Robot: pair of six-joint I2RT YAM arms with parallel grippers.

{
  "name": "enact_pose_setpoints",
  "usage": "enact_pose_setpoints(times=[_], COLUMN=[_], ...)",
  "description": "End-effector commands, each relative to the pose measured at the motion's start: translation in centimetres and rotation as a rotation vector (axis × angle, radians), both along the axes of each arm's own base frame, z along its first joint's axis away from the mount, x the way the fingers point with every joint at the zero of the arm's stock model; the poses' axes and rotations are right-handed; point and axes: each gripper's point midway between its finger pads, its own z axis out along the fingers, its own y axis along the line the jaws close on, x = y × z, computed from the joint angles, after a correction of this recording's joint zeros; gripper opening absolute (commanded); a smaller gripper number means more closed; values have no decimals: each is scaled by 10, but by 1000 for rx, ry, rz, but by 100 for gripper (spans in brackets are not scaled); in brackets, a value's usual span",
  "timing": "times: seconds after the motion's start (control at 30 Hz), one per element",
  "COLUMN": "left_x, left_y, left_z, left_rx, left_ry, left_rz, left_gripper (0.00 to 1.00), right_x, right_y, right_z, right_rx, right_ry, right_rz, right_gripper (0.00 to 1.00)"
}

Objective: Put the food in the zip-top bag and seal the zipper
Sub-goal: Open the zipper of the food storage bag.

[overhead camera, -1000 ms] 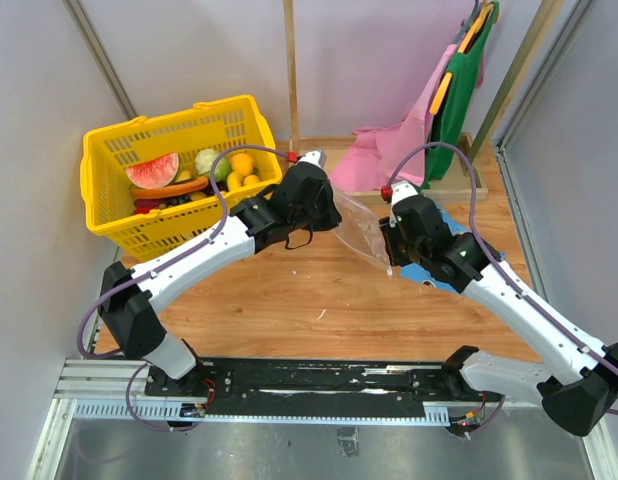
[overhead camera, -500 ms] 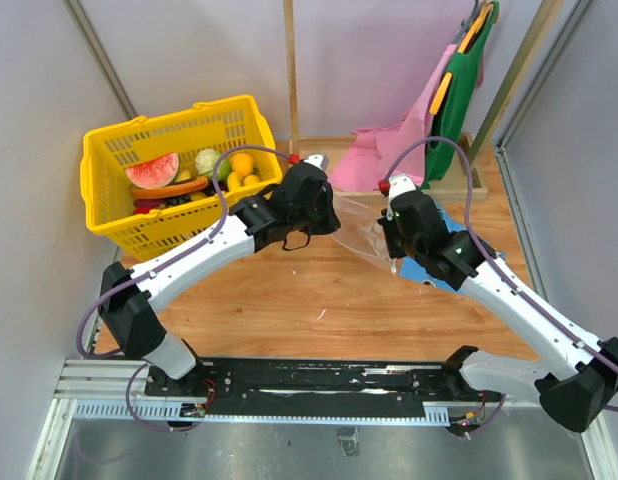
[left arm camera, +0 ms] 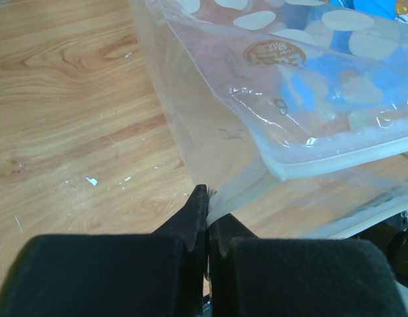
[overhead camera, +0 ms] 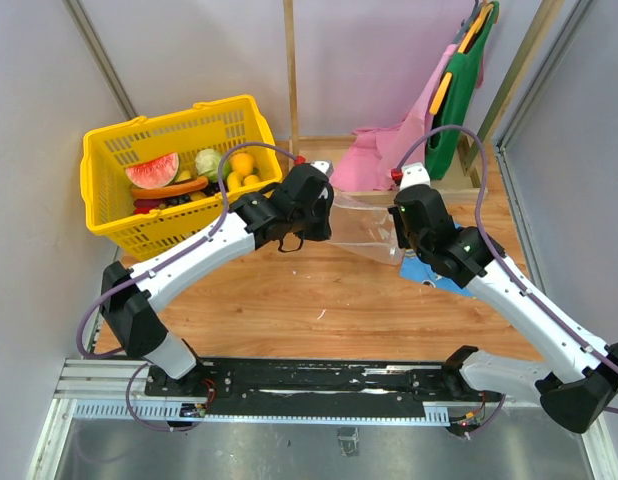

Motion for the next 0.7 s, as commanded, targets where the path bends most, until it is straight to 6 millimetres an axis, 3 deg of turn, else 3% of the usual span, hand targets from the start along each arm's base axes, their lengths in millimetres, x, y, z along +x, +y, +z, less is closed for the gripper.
enact_pose_setpoints(times=[0.0,0.33,0.67], left_x=[0,12,32], left_y=[7,1,40], left_z=[-4,39,94], left_rx=[29,-96,-145], left_ry=[-3,-121,-243], left_rz=[6,21,101], left_gripper=[4,42,76], right_x=[-1,-1,3], right_y=[-15,-14,-15], right_z=[5,6,5], right_rx=[-26,-34,-68], right_ry=[-13,-7,9], right_rz=[-58,-49,-60], right_gripper=[1,1,1])
